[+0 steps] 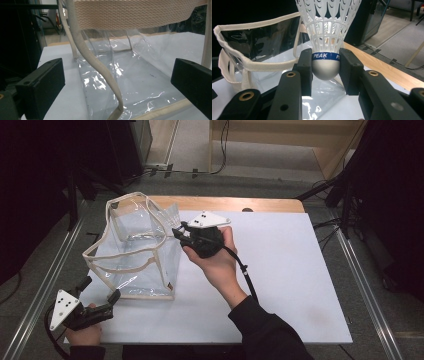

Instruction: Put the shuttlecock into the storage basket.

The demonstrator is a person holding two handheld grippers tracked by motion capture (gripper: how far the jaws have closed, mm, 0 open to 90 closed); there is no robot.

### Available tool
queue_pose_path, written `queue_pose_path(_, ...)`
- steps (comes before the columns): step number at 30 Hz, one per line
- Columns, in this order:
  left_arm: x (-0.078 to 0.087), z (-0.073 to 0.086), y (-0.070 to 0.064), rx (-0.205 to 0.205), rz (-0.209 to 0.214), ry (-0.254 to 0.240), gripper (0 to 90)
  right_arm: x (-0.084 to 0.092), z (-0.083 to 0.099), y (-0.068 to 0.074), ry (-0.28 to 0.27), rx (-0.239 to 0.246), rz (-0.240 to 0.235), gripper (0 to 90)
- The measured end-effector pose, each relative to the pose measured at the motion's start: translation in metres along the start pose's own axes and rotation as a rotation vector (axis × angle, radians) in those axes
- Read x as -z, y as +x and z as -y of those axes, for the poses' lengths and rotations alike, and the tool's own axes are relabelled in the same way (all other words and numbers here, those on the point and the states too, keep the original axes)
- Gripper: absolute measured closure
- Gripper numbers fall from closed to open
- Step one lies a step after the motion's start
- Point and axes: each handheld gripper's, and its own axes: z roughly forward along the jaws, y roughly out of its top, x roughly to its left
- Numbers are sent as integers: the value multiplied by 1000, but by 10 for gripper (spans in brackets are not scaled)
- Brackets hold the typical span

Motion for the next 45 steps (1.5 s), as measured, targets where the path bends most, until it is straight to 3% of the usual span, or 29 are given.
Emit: queue_pose_path(45, 0, 0, 0, 4, 1, -3, 0, -9, -15, 22, -22, 22, -62, 632)
